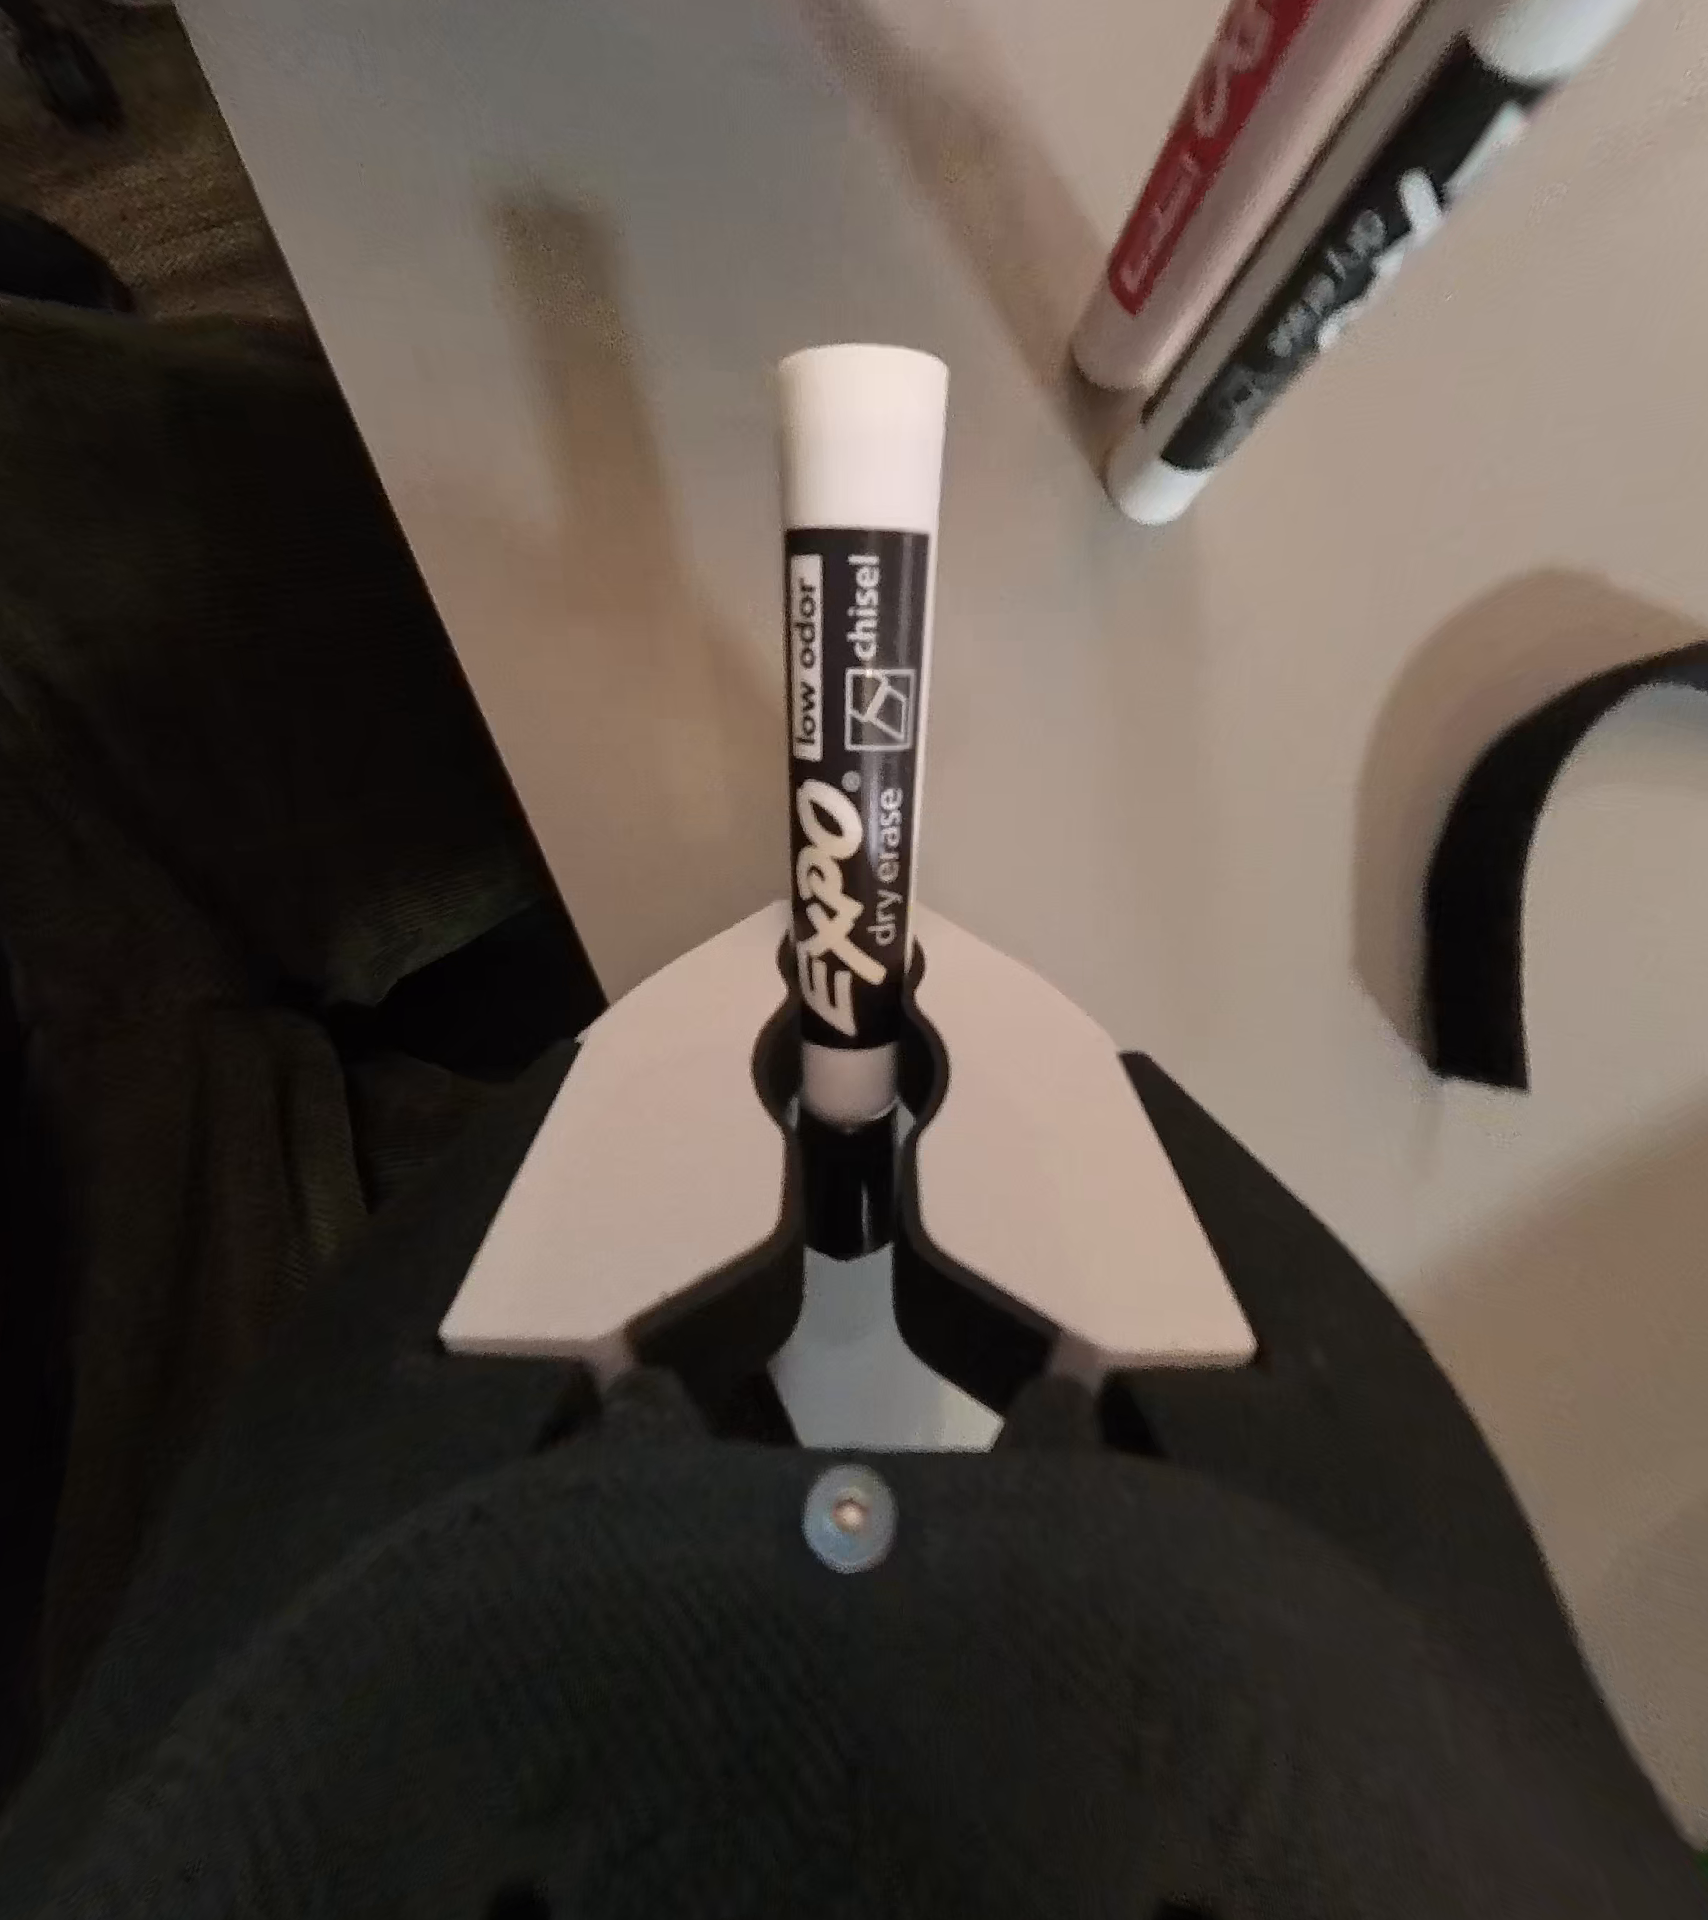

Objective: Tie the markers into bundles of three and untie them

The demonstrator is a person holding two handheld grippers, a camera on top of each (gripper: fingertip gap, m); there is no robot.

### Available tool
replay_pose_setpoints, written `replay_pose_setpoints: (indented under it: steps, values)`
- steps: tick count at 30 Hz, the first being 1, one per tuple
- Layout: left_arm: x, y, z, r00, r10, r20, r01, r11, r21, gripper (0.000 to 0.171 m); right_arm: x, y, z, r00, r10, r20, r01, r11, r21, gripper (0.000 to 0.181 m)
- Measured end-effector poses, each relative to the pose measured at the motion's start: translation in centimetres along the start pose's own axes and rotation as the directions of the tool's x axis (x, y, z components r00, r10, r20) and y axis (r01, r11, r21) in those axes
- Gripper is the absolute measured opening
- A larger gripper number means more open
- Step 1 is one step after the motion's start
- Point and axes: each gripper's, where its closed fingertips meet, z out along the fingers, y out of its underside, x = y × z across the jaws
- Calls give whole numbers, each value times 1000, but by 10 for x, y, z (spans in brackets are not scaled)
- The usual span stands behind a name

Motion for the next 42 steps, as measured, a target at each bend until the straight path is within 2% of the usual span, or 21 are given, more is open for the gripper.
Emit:
replay_pose_setpoints:
  steps: [4,7,9,11,13,15,19,25,29,31,36,42]
  values:
    - [-23,4,13,973,193,126,-175,974,-142,52,3,15,-10,998,52,-32,-52,999,4,13]
    - [-36,9,21,906,387,169,-337,904,-264,53,5,24,-17,995,86,-50,-86,996,12,13]
    - [-40,16,28,880,450,154,-384,863,-329,50,6,28,-20,993,105,-58,-104,994,18,13]
    - [-35,21,35,880,464,102,-404,844,-354,42,7,32,-23,991,117,-65,-116,993,21,14]
    - [-31,21,38,878,471,80,-415,836,-359,26,7,34,-24,990,123,-70,-122,992,22,14]
    - [-30,22,37,879,472,67,-418,830,-368,20,8,36,-25,989,126,-73,-125,992,20,14]
    - [-33,24,28,895,443,59,-390,839,-379,20,9,34,-23,990,123,-68,-122,992,27,14]
    - [-36,38,3,880,464,96,-388,822,-417,20,6,19,-15,996,75,-40,-74,997,32,13]
    - [-32,60,-21,773,624,115,-493,705,-509,20,2,2,-7,1000,18,-9,-18,999,42,13]
    - [-30,70,-32,752,645,136,-490,685,-540,21,0,-7,-1,1000,-15,9,15,999,44,13]
    - [-29,89,-62,783,592,188,-413,722,-555,22,-10,-29,15,993,-95,66,92,995,48,13]
    - [-29,98,-89,773,570,278,-372,763,-529,21,-24,-49,31,975,-183,126,178,983,53,14]
